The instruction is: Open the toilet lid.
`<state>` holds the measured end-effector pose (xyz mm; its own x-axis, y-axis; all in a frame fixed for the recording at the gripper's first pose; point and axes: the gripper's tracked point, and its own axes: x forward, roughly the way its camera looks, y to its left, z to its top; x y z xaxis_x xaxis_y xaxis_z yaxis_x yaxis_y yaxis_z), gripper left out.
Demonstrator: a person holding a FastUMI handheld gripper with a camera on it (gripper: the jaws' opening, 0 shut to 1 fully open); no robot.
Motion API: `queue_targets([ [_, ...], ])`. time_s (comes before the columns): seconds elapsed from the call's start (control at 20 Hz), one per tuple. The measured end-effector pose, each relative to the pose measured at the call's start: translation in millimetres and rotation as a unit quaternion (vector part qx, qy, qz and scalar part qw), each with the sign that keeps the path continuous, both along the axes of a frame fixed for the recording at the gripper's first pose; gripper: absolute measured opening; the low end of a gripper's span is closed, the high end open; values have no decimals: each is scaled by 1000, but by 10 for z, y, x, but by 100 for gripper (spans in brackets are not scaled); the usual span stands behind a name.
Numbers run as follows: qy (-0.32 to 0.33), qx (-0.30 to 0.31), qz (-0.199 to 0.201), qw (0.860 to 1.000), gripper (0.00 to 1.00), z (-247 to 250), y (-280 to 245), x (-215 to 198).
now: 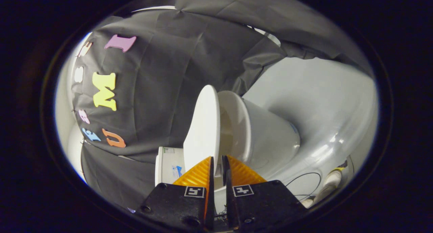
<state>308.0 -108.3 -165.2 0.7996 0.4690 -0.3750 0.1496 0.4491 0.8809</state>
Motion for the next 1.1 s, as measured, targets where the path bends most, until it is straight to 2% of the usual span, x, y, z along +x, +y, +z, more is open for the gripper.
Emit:
queue_targets([
  [0.35, -19, -27, -5, 999, 17, 285, 163, -46],
  [0.6, -20, -21, -4, 1000, 17, 508, 244, -104],
  [1.1, -51, -86, 36, 994, 17, 1111, 608, -195],
])
